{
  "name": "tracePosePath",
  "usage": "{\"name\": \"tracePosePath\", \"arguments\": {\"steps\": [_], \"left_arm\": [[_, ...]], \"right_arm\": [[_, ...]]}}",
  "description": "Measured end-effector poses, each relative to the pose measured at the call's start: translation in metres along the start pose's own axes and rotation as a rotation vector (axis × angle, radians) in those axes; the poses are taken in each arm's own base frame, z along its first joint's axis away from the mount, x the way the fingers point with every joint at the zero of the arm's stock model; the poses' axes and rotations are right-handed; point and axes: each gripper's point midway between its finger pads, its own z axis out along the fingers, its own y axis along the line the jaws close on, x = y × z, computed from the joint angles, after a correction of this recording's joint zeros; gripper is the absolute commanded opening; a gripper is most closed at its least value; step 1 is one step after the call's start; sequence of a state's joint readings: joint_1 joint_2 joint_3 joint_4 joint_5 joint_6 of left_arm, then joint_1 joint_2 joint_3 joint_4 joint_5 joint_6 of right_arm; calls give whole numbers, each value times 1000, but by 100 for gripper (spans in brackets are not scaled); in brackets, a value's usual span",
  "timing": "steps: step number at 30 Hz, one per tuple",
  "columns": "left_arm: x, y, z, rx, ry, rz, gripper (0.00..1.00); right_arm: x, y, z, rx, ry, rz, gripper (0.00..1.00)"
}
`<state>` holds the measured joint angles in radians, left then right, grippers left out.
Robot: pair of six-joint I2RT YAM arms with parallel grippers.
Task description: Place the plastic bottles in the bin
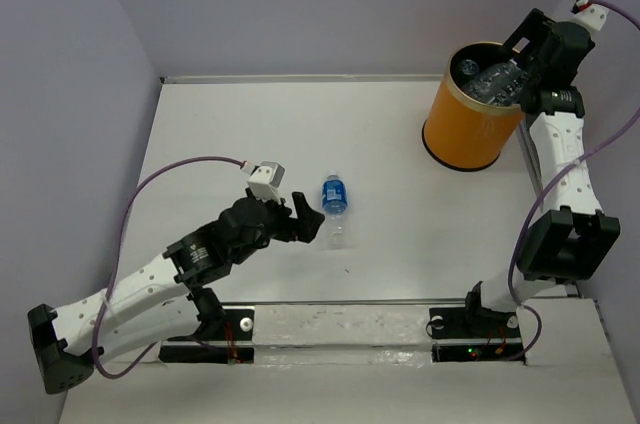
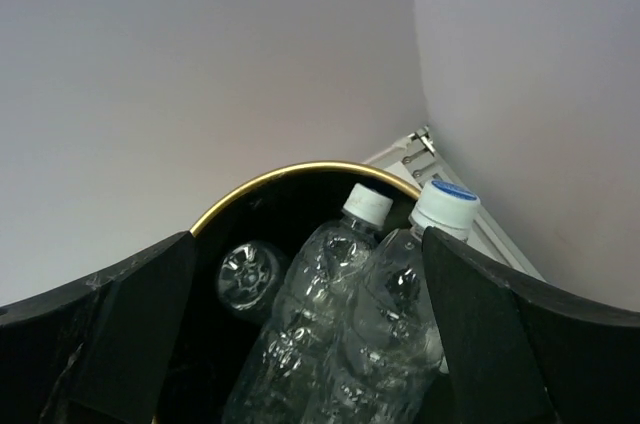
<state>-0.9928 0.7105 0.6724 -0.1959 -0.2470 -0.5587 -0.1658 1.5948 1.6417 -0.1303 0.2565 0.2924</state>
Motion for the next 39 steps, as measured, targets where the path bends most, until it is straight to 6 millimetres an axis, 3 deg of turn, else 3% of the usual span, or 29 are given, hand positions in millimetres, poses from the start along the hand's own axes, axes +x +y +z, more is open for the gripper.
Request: {"name": "tracePosePath", "arguments": {"steps": [2, 4, 5, 6, 8, 9, 11, 12, 13, 14, 17, 21, 23, 26, 29, 32, 37, 39], "left_arm": [[7, 3, 7, -23, 25, -13, 99], [16, 6, 13, -44, 48, -30, 99], [22, 8, 19, -59, 63, -37, 99], [27, 10, 24, -74, 74, -48, 99], [36, 14, 32, -99, 92, -64, 99], [40, 16, 37, -111, 98, -75, 99], [51, 20, 49, -145, 122, -92, 99], [56, 22, 55, -158, 130, -99, 99], [59, 22, 60, -166, 136, -103, 99], [66, 24, 67, -181, 150, -106, 99], [85, 33, 85, -235, 195, -101, 99], [112, 45, 113, -312, 258, -80, 99], [122, 48, 125, -336, 278, -70, 96], [133, 53, 140, -364, 296, -57, 75], [136, 53, 150, -373, 288, -56, 65], [135, 52, 152, -365, 279, -64, 52], [131, 49, 135, -319, 256, -82, 51], [123, 37, 124, -267, 230, -87, 52]], "right_arm": [[-1, 5, -8, -30, 14, 5, 76], [-3, 15, -22, -80, 27, 17, 50], [-3, 19, -31, -98, 32, 23, 22], [3, 27, -44, -131, 42, 29, 12], [18, 55, -76, -221, 74, 40, 8], [34, 76, -97, -292, 107, 36, 8], [76, 128, -151, -479, 190, 27, 27], [102, 148, -179, -572, 252, 21, 54], [124, 157, -197, -622, 302, 12, 67], [148, 163, -214, -660, 360, 3, 87], [215, 152, -243, -697, 515, -34, 100], [258, 133, -266, -708, 639, -53, 100], [266, 125, -276, -723, 664, -44, 100], [271, 120, -288, -751, 684, -22, 100], [286, 117, -297, -775, 727, 5, 100], [308, 112, -308, -793, 803, 37, 100], [329, 121, -315, -816, 892, 123, 100], [333, 128, -318, -831, 923, 163, 100]]}}
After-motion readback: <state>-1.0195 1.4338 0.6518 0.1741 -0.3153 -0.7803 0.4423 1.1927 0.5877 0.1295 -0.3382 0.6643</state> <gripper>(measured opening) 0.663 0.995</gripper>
